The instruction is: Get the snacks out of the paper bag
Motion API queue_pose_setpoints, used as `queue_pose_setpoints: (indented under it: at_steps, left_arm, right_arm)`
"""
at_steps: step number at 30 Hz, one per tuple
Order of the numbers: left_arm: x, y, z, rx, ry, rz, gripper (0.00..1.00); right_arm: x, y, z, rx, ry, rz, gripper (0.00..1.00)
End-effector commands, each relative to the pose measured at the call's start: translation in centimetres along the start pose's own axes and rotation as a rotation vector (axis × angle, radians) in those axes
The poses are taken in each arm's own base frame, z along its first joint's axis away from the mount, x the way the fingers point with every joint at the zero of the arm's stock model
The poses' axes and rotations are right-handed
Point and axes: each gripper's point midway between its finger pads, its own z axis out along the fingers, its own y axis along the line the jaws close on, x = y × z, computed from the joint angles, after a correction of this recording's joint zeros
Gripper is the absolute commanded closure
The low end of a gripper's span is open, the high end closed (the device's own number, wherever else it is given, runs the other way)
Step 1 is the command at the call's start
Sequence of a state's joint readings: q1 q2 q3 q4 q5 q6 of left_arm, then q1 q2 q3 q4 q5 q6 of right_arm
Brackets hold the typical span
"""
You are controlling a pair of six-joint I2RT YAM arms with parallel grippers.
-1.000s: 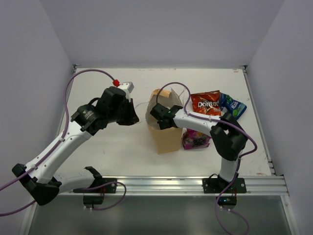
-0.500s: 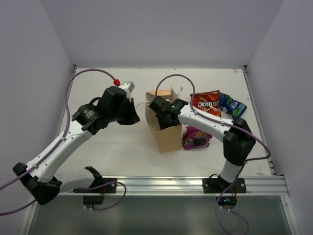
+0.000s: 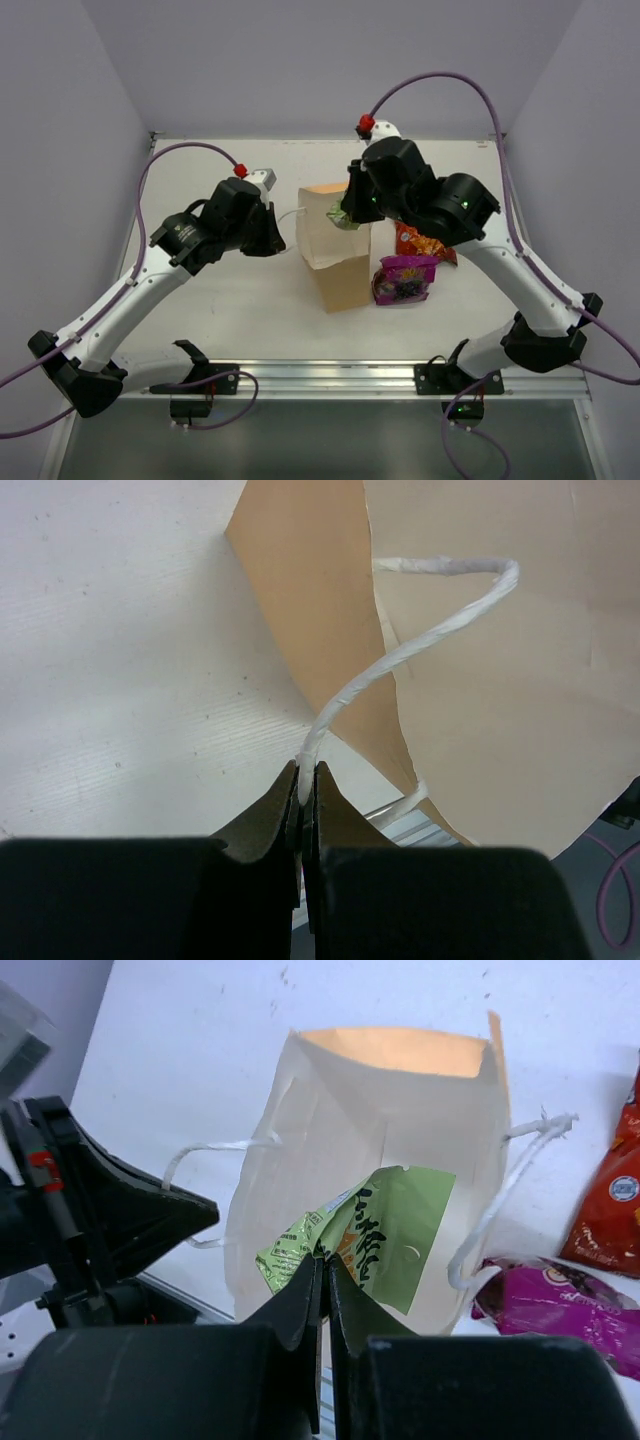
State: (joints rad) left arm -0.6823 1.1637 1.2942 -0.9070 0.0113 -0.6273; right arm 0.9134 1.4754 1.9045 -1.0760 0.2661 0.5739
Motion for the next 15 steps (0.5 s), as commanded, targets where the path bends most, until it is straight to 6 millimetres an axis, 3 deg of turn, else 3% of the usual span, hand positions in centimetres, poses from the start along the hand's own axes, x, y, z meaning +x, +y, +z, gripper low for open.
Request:
queue_pose_setpoints:
  at_steps: [1,6,7,9,13,15]
  left_arm:
    - [-0.8,-0.6,-0.7,0.020,-0.029,0.005,1.00]
    - [-1.2,-0.8,-1.1,0.021,-0.034,0.003,1.00]
    - [-1.3,-0.8,-1.3,0.021,-0.036,0.003,1.00]
    - [-1.3,-0.8,-1.4,0.019,-0.036,0.002,1.00]
    - [-1.5,-1.1,-1.8,0.023,-0.036,0.002,1.00]
    - [-1.8,-1.2,-2.0,0.023,-0.036,0.003,1.00]
  right_arm:
    - [-4.0,-2.3,-3.2,0.064,-0.144,0.005,1.00]
    - [-8.4,-5.2,-7.0,0.079,-0.306,0.067,1.00]
    - [-9.3,-6.7,-8.5,0.098,-0.354,0.097,1.00]
    - [-10.3,-9.2,-9.6,0.159,-0.404,0.131,1.00]
    - [-9.4,-13.8,-10.4,0.285,-0.419,0.204,1.00]
    - [-7.6,-15.9,-9.0,0.347,-0.370,0.224,1.00]
